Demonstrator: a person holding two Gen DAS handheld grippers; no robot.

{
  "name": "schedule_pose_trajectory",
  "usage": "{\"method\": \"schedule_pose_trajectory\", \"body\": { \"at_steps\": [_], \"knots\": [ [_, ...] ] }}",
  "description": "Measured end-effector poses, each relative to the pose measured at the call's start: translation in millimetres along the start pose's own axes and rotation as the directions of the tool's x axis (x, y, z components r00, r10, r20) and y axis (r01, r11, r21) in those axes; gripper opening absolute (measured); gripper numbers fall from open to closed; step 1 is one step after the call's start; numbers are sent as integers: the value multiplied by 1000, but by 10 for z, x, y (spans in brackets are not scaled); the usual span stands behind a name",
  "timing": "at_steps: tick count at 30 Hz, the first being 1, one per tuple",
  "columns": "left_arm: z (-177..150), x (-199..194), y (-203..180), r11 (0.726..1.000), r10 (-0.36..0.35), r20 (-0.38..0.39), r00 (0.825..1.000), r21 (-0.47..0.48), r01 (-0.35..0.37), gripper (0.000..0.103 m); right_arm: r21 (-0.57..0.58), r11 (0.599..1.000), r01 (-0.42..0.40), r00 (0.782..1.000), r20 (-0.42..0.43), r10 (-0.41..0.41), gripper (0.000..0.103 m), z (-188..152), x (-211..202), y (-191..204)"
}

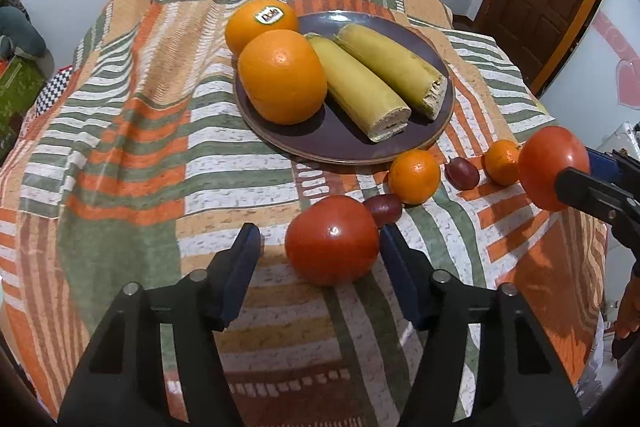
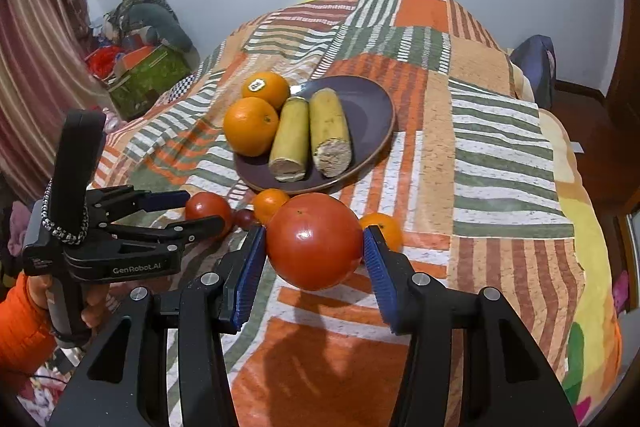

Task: Organize fruits
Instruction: 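Close the right tool on a red tomato while the left tool grasps another tomato, then carry both red tomatoes over the purple plate with both tools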

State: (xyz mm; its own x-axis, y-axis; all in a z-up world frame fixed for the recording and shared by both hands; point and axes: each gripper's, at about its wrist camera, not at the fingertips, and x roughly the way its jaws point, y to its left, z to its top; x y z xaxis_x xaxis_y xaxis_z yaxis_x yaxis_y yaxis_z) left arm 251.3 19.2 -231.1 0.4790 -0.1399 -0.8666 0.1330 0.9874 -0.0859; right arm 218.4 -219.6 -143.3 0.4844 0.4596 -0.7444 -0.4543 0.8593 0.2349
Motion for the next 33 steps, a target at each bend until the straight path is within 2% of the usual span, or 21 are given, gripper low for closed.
{"method": "schedule_pose_trajectory", "body": {
  "at_steps": [3, 10, 15, 25, 33],
  "knots": [
    [12, 33, -14, 1000, -29, -8, 1000, 0, 29, 48, 13, 1000, -1, 1000, -4, 1, 46, 5, 23, -46],
    [14, -12, -31, 1000, -12, -3, 1000, 6, 12, 47, 14, 1000, -2, 1000, 1, 2, 46, 36, 26, -75],
    [58, -144, 24, 1000, -12, 32, 999, -10, 12, 47, 12, 1000, 6, 1000, 19, -6, 46, 100, -12, -112],
    [381, -466, 19, 1000, -17, 143, 990, -12, 19, 47, -11, 999, 35, 997, 75, -34, 46, 351, -92, -193],
    [684, -579, -46, 1000, -23, 208, 978, 3, 22, 47, -53, 997, 56, 991, 127, -49, 46, 591, -111, -196]
  ]
}}
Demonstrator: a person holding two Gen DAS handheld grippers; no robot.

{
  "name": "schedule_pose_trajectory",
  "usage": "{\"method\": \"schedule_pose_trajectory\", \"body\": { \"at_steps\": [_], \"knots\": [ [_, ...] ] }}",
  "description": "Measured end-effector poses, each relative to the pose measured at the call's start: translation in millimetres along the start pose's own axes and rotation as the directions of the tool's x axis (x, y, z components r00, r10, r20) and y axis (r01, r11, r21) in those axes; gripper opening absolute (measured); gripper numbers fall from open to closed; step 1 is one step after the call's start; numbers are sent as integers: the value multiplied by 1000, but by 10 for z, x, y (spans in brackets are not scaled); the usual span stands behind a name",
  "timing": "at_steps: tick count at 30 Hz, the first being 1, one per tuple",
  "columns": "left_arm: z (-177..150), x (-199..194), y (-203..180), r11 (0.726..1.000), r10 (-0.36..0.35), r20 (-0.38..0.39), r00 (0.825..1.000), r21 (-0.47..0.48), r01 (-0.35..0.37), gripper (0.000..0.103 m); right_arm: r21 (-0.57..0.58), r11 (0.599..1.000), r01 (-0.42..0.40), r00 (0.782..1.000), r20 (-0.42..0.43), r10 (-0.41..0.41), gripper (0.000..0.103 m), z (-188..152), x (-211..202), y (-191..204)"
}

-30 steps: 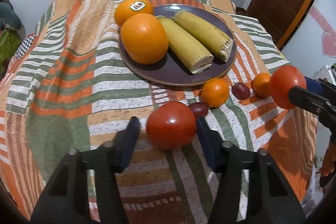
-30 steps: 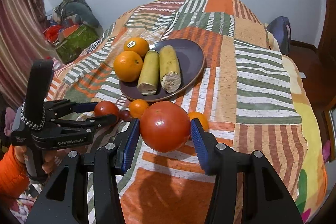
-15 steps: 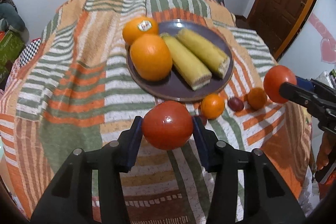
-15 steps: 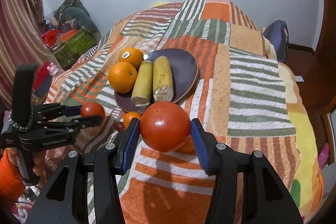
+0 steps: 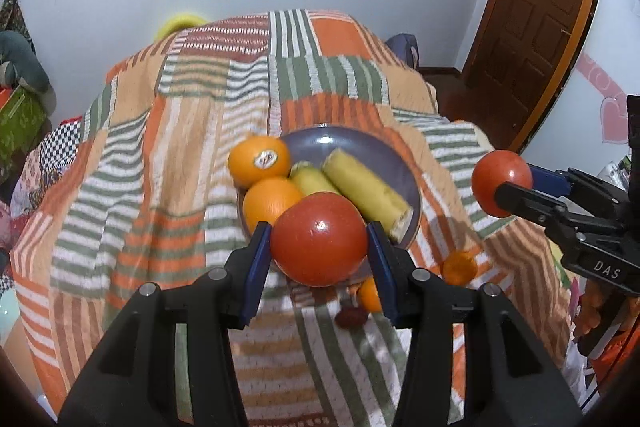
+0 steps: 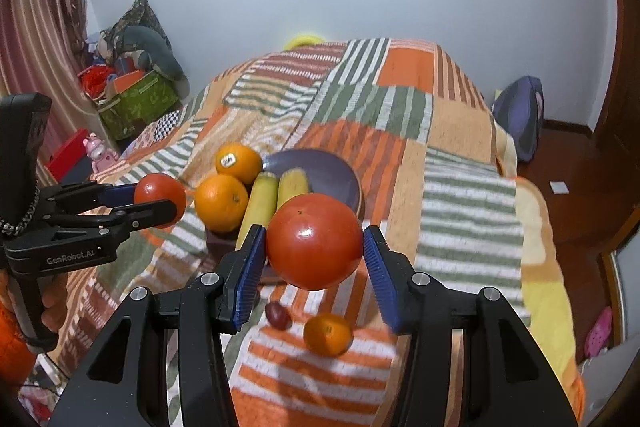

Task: Organize fruits
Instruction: 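Carry both red tomatoes over the purple plate with both tools, then lower the tomatoes onto the plate and open both tools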

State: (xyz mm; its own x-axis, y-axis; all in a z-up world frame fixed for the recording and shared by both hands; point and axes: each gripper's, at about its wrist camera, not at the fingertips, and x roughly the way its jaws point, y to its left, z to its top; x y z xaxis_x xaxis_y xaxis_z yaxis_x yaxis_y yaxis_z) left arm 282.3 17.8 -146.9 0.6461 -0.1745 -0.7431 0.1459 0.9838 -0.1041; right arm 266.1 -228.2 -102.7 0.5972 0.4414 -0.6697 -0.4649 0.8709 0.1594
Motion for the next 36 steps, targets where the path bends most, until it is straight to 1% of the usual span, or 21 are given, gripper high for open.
{"method": "schedule_pose_trajectory", "body": {
  "at_steps": [6, 9, 13, 18, 21, 26, 33, 36],
  "knots": [
    [167, 65, -43, 1000, 1, 21, 1000, 15, -1, 47, -22, 1000, 6, 1000, 19, -6, 46, 157, 99, -15],
    [232, 113, -61, 1000, 10, 37, 999, 24, -10, 47, -13, 1000, -12, 1000, 27, 12, 46, 234, 157, -32],
    [328, 219, -50, 1000, 6, 37, 999, 15, -6, 47, -19, 1000, -20, 999, 43, 21, 46, 351, 251, -21],
    [432, 360, -31, 1000, 13, 39, 999, 13, -13, 47, -39, 999, -24, 999, 44, 26, 46, 477, 400, 6],
    [489, 468, 21, 1000, 20, 31, 999, -1, -20, 47, -38, 999, -27, 999, 33, 29, 46, 528, 516, 3],
    [554, 645, 91, 1000, 11, 10, 1000, -26, -11, 47, -48, 999, -18, 1000, 3, 18, 46, 564, 702, -8],
    [539, 872, 76, 1000, 17, -25, 1000, -13, -17, 47, -49, 999, -3, 997, -76, -1, 46, 485, 957, -52],
    [519, 962, 67, 1000, 15, -43, 999, -11, -16, 47, -60, 998, 16, 994, -109, -23, 46, 449, 1052, -65]
  ]
}}
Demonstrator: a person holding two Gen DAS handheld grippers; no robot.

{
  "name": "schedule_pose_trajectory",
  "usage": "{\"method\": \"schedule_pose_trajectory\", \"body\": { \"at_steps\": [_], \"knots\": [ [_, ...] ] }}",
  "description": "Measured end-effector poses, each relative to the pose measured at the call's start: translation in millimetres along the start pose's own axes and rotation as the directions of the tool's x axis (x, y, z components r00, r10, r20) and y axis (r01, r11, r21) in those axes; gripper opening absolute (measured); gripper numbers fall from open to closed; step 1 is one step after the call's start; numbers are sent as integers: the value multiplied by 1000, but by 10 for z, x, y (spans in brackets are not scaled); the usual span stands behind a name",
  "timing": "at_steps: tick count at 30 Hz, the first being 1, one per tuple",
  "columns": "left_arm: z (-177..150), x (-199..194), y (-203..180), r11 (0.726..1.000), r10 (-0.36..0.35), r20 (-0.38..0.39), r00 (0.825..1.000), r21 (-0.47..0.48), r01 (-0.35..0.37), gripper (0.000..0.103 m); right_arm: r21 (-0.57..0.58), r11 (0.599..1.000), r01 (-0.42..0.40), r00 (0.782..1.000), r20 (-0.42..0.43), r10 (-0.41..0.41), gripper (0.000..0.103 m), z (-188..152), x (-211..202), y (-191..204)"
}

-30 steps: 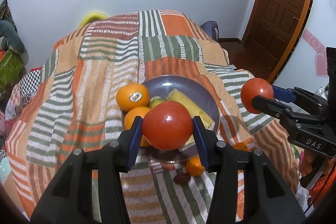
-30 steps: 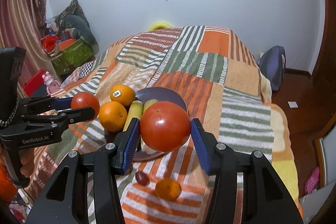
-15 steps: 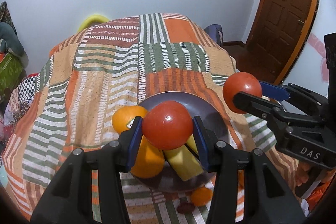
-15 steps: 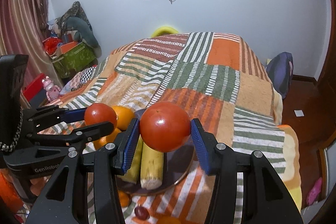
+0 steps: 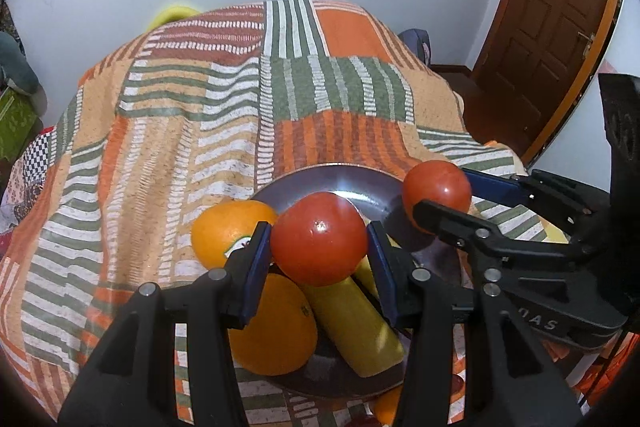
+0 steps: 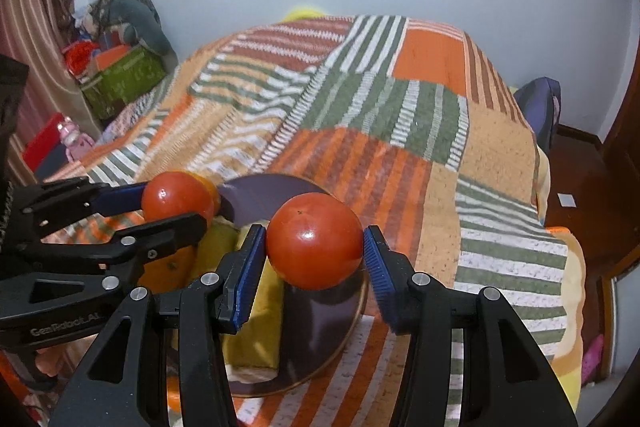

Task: Organize fruits
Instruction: 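Lower the tomatoes onto the plate and open both tools, then move both tools down to the small mandarins on the quilt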

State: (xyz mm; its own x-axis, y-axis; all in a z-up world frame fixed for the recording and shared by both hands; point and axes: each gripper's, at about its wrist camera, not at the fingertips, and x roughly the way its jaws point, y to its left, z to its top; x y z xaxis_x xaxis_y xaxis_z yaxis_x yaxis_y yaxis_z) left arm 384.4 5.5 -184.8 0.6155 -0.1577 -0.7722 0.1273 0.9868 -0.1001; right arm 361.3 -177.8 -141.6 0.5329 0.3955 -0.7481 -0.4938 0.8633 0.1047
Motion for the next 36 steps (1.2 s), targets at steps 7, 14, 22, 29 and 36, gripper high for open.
{"method": "schedule_pose_trajectory", "body": {
  "at_steps": [7, 14, 22, 29, 36],
  "knots": [
    [-20, 108, -12, 1000, 9, -9, 1000, 7, -9, 47, -5, 1000, 7, 999, -42, -7, 46, -5, 126, -17],
    [-9, 117, -17, 1000, 10, -3, 1000, 8, -10, 49, 5, 1000, -12, 997, -70, 12, 47, -46, 227, -40],
    [-44, 70, 18, 1000, 2, -4, 1000, -8, -2, 55, 10, 1000, -24, 996, -91, 25, 48, -51, 227, -29],
    [-88, -123, 39, 1000, 13, 21, 1000, -11, -13, 59, 9, 1000, -16, 999, -34, 16, 61, -47, -16, -26],
    [-160, -425, -1, 1000, 16, 51, 999, 2, -16, 62, -1, 1000, 6, 999, 35, -6, 62, -59, -391, -6]
  ]
}}
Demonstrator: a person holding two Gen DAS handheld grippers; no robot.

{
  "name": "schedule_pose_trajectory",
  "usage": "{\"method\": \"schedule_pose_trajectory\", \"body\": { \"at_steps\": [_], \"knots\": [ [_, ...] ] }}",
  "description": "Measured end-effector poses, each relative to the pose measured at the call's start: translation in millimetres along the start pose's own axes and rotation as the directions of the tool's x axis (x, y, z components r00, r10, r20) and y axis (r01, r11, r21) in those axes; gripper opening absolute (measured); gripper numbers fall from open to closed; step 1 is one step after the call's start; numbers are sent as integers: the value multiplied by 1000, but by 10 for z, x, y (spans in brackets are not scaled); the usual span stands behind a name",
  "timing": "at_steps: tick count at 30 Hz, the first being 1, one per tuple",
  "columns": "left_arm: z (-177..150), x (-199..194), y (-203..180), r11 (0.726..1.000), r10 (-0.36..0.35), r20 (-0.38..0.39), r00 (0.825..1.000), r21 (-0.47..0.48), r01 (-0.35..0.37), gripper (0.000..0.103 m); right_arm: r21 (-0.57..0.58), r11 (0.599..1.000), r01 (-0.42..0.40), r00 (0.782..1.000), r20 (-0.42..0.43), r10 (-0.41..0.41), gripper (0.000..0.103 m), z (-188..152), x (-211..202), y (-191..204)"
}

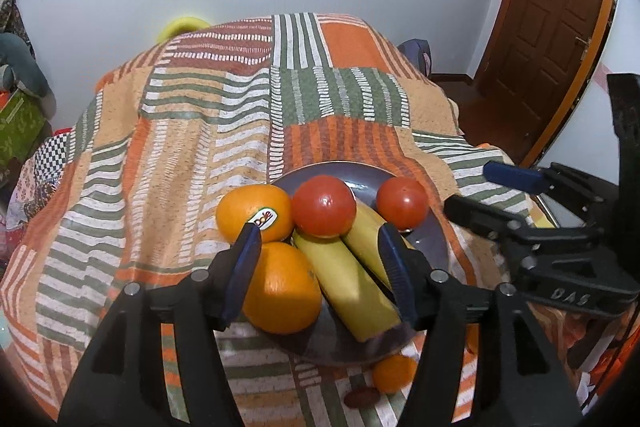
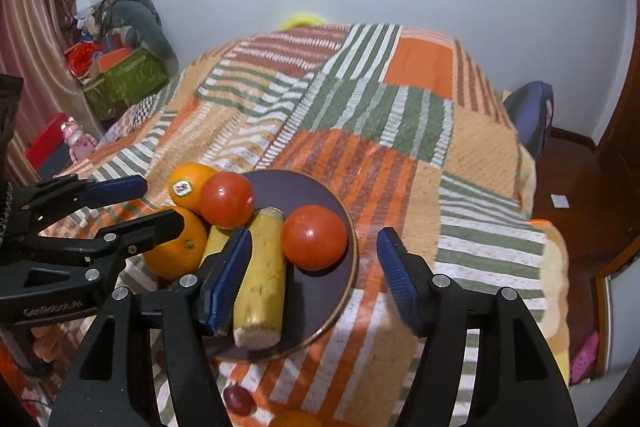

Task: Organize fruits
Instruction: 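Move both tools down to the small mandarins on the quilt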

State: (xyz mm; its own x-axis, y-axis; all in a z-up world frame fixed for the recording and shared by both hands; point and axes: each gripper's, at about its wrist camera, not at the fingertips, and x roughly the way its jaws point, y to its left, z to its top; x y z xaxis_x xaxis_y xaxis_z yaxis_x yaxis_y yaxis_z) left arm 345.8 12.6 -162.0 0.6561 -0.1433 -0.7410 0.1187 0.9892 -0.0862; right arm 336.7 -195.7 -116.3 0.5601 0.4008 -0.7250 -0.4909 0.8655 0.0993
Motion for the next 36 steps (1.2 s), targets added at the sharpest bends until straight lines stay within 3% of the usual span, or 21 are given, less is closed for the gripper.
{"method": "schedule_pose_trajectory", "body": {
  "at_steps": [11, 13, 21, 36],
  "knots": [
    [-208, -506, -108, 1000, 1, 26, 1000, 19, -1, 74, 3, 1000, 24, 996, 88, -24, 69, -189, -575, 16],
    [-269, -553, -113, 1000, -6, 14, 1000, 13, 6, 82, 3, 1000, 27, 996, 86, -27, 69, -259, -625, 24],
    [-549, -546, -192, 999, -31, -60, 998, 24, 32, 86, -1, 999, 43, 998, 39, -43, 70, -573, -688, 43],
    [-866, -283, -306, 997, -68, -163, 984, 30, 74, 86, 131, 991, -33, 995, -87, 45, 70, -1092, -385, -70]
  ]
}}
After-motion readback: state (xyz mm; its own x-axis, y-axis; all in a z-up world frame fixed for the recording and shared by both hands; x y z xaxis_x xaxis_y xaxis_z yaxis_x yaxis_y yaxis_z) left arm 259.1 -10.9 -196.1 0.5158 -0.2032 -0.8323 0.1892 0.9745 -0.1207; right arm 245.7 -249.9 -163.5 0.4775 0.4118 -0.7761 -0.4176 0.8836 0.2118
